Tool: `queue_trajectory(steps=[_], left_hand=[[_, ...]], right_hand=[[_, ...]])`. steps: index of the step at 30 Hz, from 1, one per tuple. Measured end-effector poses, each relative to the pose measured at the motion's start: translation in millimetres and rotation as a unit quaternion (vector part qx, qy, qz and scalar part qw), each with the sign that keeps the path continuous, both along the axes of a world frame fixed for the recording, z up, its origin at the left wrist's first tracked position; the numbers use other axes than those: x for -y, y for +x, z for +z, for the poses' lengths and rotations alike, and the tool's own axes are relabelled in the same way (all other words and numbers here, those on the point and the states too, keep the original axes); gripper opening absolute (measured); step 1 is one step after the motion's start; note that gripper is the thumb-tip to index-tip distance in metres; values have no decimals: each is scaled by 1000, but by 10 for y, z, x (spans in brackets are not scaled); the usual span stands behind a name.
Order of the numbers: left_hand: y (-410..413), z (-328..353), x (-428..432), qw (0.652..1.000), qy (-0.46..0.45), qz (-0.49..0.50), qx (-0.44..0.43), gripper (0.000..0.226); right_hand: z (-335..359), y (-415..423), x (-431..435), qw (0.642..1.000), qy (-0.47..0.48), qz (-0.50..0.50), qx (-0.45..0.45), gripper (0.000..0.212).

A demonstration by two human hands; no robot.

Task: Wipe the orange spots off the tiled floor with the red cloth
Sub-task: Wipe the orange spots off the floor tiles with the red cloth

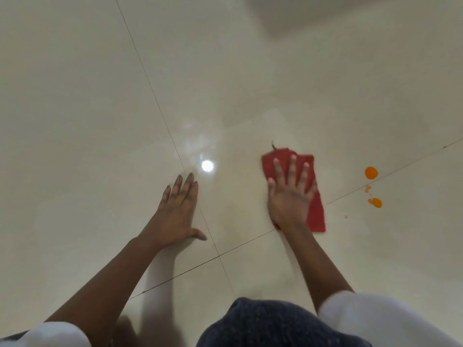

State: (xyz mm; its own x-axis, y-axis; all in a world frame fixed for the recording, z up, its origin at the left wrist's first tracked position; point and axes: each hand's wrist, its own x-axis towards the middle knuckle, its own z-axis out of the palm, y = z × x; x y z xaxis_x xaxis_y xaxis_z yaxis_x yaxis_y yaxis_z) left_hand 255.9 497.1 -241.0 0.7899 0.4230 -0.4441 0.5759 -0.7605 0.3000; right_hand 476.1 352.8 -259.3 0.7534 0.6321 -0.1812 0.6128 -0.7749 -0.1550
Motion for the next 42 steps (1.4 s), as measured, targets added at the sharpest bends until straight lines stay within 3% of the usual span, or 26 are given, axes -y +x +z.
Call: queue_trajectory(steps=[3, 6, 9, 12, 13, 15, 18, 21, 23, 25, 28, 31, 34, 37, 42], left_hand=[[-98, -26, 46, 1000, -13, 12, 8, 137], [-177, -20, 90, 999, -10, 31, 17, 137], [-149, -4, 67, 999, -11, 42, 25, 139], [-74, -3, 70, 999, -15, 30, 36, 137], [-78, -5, 89, 999, -14, 30, 35, 137], [-141, -16, 150, 999, -20, 30, 31, 137], [-198, -30, 180, 999, -19, 23, 33, 135], [-178, -22, 150, 999, -11, 24, 35, 135], [-119, -11, 154, 999, -18, 25, 34, 134], [-17, -12, 153, 999, -12, 17, 32, 133], [77, -29, 116, 999, 4, 23, 38, 136], [46, -35, 139, 999, 17, 23, 18, 138], [111, 11, 115, 1000, 6, 1, 10, 137], [372, 108, 130, 999, 4, -39, 14, 134], [771, 176, 252, 996, 18, -85, 11, 134]], right_hand=[[-35, -741, -190, 991, 15, 132, 11, 54], [50, -1287, 531, 968, -1, 251, -15, 52], [44, -706, 766, 985, 3, 174, 14, 52], [39, -100, 152, 1000, -5, 18, -1, 52], [34, -147, -83, 1000, -12, 12, -24, 53], [23, -604, -302, 994, 1, 99, -49, 55], [63, -1281, 204, 970, 5, 241, -38, 53], [80, -887, 602, 983, 3, 182, -20, 52], [49, -393, 379, 994, 10, 111, 4, 51], [45, -82, -118, 998, 5, 48, -33, 51], [22, -378, -490, 991, 9, 122, -59, 52], [23, -806, 196, 974, 9, 228, -15, 50], [17, -436, 706, 988, 7, 154, -6, 47], [44, 106, 440, 998, -9, 53, -18, 52], [112, 52, -91, 994, -18, 72, -81, 52]])
